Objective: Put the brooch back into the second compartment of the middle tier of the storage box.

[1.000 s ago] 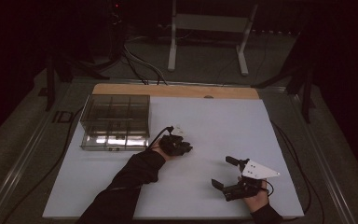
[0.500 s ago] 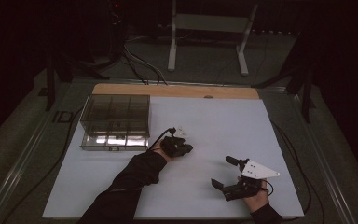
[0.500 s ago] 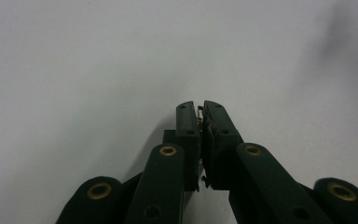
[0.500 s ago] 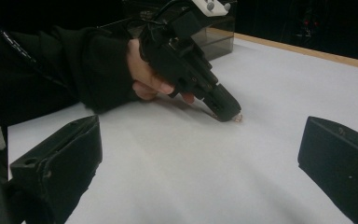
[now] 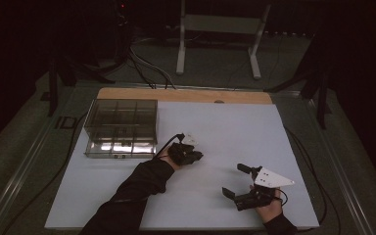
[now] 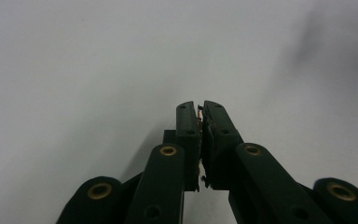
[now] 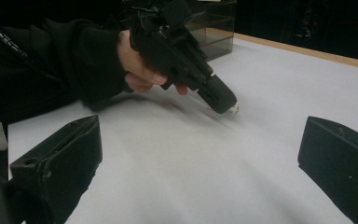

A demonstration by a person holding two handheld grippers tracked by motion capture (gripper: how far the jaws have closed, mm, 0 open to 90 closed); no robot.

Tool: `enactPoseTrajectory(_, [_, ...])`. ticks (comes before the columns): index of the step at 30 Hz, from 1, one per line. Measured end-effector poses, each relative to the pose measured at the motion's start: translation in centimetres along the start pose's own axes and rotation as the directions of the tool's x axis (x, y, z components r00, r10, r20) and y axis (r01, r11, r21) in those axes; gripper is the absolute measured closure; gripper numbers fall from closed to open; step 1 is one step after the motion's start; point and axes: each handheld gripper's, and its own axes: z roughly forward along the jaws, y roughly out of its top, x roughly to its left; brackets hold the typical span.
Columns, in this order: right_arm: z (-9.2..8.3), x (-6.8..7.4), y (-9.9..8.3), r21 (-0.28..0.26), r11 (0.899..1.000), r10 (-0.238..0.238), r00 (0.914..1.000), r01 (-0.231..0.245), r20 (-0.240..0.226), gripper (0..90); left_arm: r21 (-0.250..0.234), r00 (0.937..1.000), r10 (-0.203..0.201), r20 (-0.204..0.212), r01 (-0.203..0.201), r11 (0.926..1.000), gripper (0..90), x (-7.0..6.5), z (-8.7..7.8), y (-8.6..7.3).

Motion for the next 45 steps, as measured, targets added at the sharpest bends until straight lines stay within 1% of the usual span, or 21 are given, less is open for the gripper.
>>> enactPoseTrajectory(1, [0.0, 0.0, 0.0, -0.002, 1.0, -0.001, 1.0, 0.001, 0.001, 0.0, 0.002, 1.0, -0.002, 0.009, 0.002, 1.0, 86.8, -0.1, -0.1, 0.0])
enactPoseTrajectory(2, [0.0, 0.0, 0.0, 0.0, 1.0, -0.001, 1.0, 0.001, 0.0, 0.0, 0.007, 0.9999, 0.01, 0.007, -0.01, 0.9999, 86.8, -0.2, -0.2, 0.0])
enactPoseTrajectory(6, [0.0, 0.0, 0.0, 0.0, 1.0, -0.002, 1.0, 0.002, 0.001, 0.0, -0.009, 0.9998, 0.0, 0.02, 0.0, 1.0, 86.8, -0.3, -0.6, 0.0])
enactPoseTrajectory(7, [0.0, 0.0, 0.0, -0.001, 1.0, -0.002, 1.0, 0.002, 0.002, 0.0, -0.006, 0.9998, 0.0, 0.022, 0.0, 1.0, 86.8, -0.4, -0.7, 0.1])
enactPoseTrajectory(8, [0.0, 0.0, 0.0, 0.001, 1.0, -0.003, 1.0, 0.003, 0.003, 0.0, -0.003, 0.9998, 0.012, 0.013, -0.011, 0.9999, 86.8, -0.4, -0.8, 0.1])
enactPoseTrajectory(13, [0.0, 0.1, 0.0, 0.0, 1.0, -0.002, 1.0, 0.002, 0.005, 0.0, 0.0, 0.9998, 0.01, 0.017, -0.01, 0.9999, 86.8, -0.4, -1.5, 0.2])
enactPoseTrajectory(14, [0.0, 0.1, 0.0, 0.001, 1.0, -0.004, 1.0, 0.004, 0.004, 0.0, 0.002, 0.9998, 0.016, 0.009, -0.016, 0.9999, 86.8, -0.5, -1.6, 0.3])
enactPoseTrajectory(16, [0.0, 0.0, 0.0, 0.001, 1.0, -0.002, 1.0, 0.002, 0.003, 0.0, -0.001, 0.9998, 0.007, 0.016, -0.007, 1.0, 86.8, -0.5, -1.9, 0.3])
enactPoseTrajectory(18, [0.0, 0.1, 0.0, -0.002, 1.0, -0.001, 1.0, 0.001, 0.002, 0.0, 0.001, 0.9998, 0.017, 0.009, -0.017, 0.9999, 86.8, -0.6, -2.1, 0.3])
enactPoseTrajectory(19, [0.1, 0.1, 0.0, 0.0, 1.0, -0.003, 1.0, 0.003, 0.003, 0.0, -0.002, 0.9999, 0.011, 0.013, -0.011, 0.9999, 86.8, -0.6, -2.2, 0.4])
enactPoseTrajectory(20, [0.1, 0.1, 0.0, 0.003, 1.0, -0.005, 1.0, 0.005, 0.004, 0.0, -0.002, 0.9998, 0.016, 0.007, -0.016, 0.9999, 86.8, -0.6, -2.4, 0.4])
enactPoseTrajectory(22, [0.1, 0.1, 0.0, 0.001, 1.0, 0.0, 1.0, 0.0, 0.003, 0.0, -0.005, 0.9999, 0.006, 0.016, -0.006, 1.0, 86.8, -0.6, -2.6, 0.4])
enactPoseTrajectory(24, [0.1, 0.1, 0.0, -0.001, 1.0, -0.004, 1.0, 0.004, 0.003, 0.0, 0.001, 0.9998, 0.016, 0.011, -0.016, 0.9999, 86.8, -0.6, -2.8, 0.4])
enactPoseTrajectory(26, [0.1, 0.1, 0.0, 0.004, 1.0, -0.006, 1.0, 0.006, 0.001, 0.0, -0.007, 0.9998, 0.005, 0.019, -0.005, 1.0, 86.8, -0.6, -3.0, 0.5])
enactPoseTrajectory(29, [0.1, 0.1, 0.0, -0.001, 1.0, -0.004, 1.0, 0.004, 0.001, 0.0, -0.003, 0.9998, 0.015, 0.014, -0.015, 0.9999, 86.8, -0.8, -3.3, 0.6])
enactPoseTrajectory(32, [0.1, 0.1, 0.0, 0.005, 1.0, -0.004, 1.0, 0.004, 0.0, 0.0, 0.001, 0.9997, 0.02, 0.013, -0.02, 0.9998, 86.8, -0.9, -3.6, 0.7])
enactPoseTrajectory(34, [0.1, 0.1, 0.0, -0.001, 1.0, -0.002, 1.0, 0.002, -0.002, 0.0, -0.004, 0.9998, 0.012, 0.017, -0.012, 0.9999, 86.8, -0.9, -3.9, 0.8])
enactPoseTrajectory(36, [0.1, 0.1, 0.0, 0.002, 1.0, -0.004, 1.0, 0.004, -0.003, 0.0, 0.0, 0.9997, 0.021, 0.012, -0.021, 0.9998, 86.8, -1.0, -4.2, 0.9])
enactPoseTrajectory(40, [0.2, 0.1, 0.0, 0.0, 1.0, -0.002, 1.0, 0.002, -0.004, 0.0, -0.002, 0.9998, 0.014, 0.012, -0.014, 0.9999, 86.8, -1.0, -4.6, 0.8])
enactPoseTrajectory(42, [0.2, 0.1, 0.0, 0.004, 1.0, -0.004, 1.0, 0.004, -0.004, 0.0, -0.004, 0.9998, 0.018, 0.002, -0.018, 0.9998, 86.8, -0.9, -4.8, 0.8])
enactPoseTrajectory(45, [0.2, 0.1, 0.0, 0.003, 1.0, 0.002, 1.0, -0.002, -0.008, 0.0, -0.015, 1.0, 0.004, 0.006, -0.004, 0.9999, 86.8, -0.7, -5.2, 0.5])
